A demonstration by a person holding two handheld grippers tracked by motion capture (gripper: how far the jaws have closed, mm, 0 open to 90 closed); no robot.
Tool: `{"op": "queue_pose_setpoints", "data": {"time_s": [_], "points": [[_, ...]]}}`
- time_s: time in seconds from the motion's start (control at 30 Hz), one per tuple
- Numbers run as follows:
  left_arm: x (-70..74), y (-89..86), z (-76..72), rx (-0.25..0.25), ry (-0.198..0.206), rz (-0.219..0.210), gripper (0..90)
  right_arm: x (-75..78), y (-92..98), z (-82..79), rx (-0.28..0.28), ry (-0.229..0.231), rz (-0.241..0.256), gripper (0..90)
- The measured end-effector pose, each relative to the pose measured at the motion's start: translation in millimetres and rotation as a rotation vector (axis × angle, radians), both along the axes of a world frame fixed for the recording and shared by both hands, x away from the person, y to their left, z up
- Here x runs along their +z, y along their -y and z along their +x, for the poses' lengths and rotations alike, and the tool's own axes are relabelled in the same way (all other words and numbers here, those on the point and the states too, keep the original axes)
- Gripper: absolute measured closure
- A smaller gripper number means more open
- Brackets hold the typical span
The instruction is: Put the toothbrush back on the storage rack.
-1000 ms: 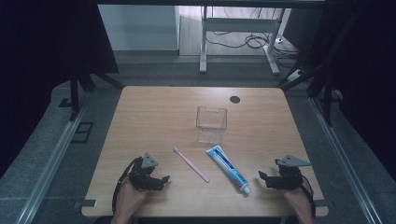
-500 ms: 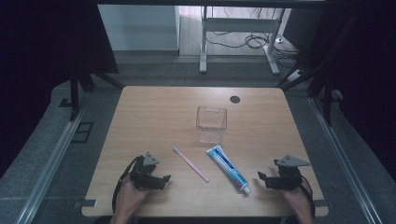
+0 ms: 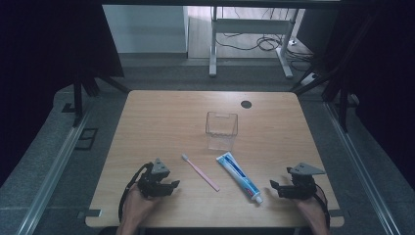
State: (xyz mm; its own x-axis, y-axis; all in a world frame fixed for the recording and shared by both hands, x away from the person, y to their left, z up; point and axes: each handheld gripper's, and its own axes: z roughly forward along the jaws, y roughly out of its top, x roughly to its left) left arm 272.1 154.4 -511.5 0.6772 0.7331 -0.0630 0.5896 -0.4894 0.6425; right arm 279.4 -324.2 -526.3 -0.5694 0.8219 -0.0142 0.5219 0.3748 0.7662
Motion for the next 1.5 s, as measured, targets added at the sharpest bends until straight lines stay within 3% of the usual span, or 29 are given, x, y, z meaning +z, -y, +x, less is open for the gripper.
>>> {"op": "queue_pose_setpoints", "data": {"time_s": [0.23,0.83,1.03,1.33,1.5], "points": [[0.3,5.2,2.0,-0.033,-0.03,0.0,58.9,0.0,0.2,0.0,0.0,-0.001,0.001,13.4],[5.7,23.7,7.1,-0.109,-0.044,-0.02,89.0,-0.9,0.3,0.1,0.001,-0.002,0.005,13.7],[7.4,26.7,9.2,-0.116,-0.051,-0.043,89.5,-1.4,0.6,0.8,0.0,-0.007,0.008,13.7],[11.3,39.2,14.9,-0.158,-0.027,-0.009,89.5,-2.2,0.7,1.3,-0.004,-0.011,0.009,13.8],[13.1,49.3,22.3,-0.154,-0.03,-0.028,89.5,-2.7,1.0,1.4,-0.005,-0.012,0.008,13.8]]}}
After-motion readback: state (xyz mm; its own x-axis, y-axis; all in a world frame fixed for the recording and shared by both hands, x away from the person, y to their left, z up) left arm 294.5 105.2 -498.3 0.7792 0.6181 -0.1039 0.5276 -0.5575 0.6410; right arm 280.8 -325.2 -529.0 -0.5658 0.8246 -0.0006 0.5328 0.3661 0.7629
